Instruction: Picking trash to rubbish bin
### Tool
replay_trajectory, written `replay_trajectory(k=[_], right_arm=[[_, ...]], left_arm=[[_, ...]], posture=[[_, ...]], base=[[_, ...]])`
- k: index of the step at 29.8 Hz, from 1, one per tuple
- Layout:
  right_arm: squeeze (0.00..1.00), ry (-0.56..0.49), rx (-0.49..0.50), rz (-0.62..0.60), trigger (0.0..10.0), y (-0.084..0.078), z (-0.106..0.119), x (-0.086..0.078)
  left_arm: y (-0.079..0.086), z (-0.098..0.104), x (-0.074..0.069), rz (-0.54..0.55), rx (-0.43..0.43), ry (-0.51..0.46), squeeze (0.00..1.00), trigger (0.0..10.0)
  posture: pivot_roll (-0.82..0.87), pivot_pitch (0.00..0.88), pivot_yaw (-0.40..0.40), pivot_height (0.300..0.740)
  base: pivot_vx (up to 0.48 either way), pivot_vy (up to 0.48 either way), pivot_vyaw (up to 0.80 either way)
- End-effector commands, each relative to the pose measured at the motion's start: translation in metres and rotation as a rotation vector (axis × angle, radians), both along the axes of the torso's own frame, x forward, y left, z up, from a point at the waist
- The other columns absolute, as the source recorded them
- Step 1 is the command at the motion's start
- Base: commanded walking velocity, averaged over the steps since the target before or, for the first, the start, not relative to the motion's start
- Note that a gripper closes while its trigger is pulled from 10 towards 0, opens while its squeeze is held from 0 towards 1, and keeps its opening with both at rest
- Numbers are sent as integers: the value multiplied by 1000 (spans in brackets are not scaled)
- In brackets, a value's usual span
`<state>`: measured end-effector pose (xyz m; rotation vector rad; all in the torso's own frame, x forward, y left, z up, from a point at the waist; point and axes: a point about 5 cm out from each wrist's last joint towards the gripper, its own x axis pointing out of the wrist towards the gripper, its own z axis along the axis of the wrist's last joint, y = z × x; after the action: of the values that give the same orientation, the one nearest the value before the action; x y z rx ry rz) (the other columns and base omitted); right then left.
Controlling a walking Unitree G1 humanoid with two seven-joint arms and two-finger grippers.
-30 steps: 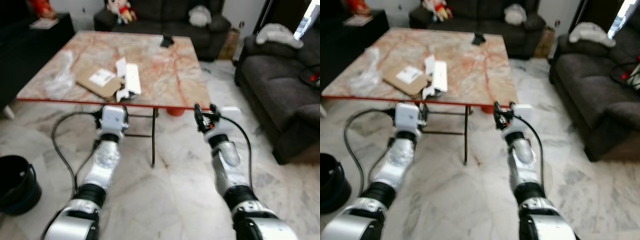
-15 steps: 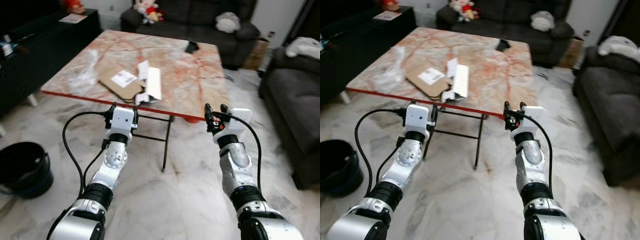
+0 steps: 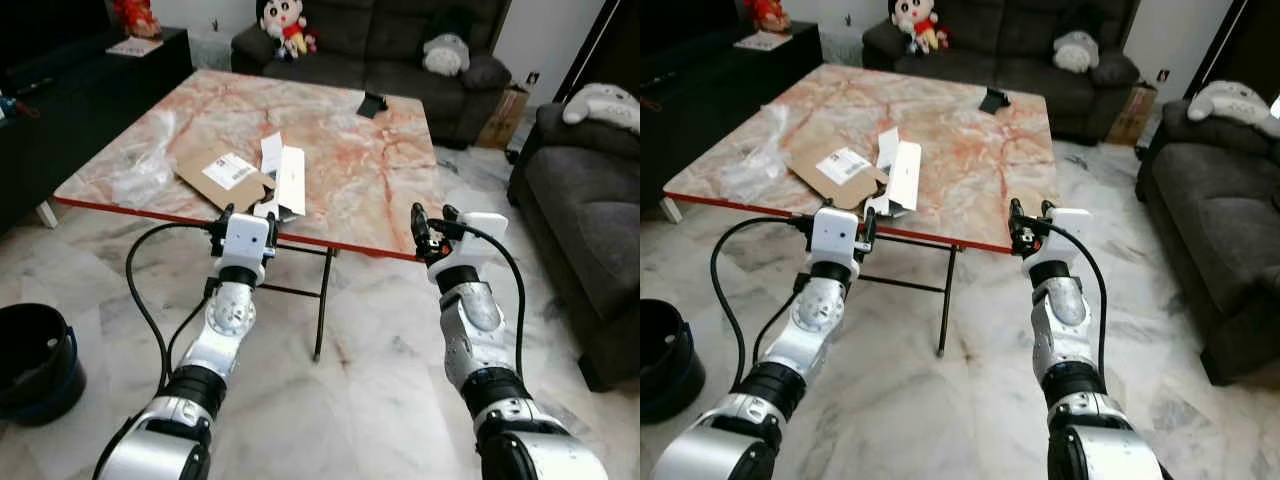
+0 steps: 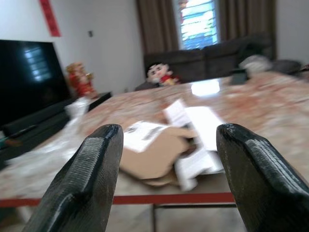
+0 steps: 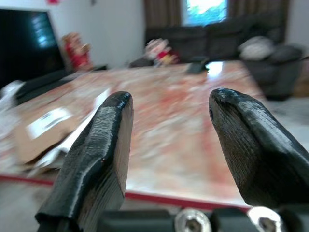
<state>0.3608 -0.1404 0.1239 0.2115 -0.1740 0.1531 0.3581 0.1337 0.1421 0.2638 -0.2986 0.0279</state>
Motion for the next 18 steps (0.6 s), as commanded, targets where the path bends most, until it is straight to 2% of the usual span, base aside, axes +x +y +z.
replay_trajectory(k=[1,18], right_arm=[[0,-12,-7,-13,10000,-6,5,2],[0,-10,-7,-9,10000,-5,5,2]], left_arm=[[-4,4,2,-6,-6,-11,0,10000],[-3,5,2,-3,-5,-11,0,10000]], posture=[[212,0,-95,740],[217,0,-96,740]], base=[[326,0,0],[332,0,0]])
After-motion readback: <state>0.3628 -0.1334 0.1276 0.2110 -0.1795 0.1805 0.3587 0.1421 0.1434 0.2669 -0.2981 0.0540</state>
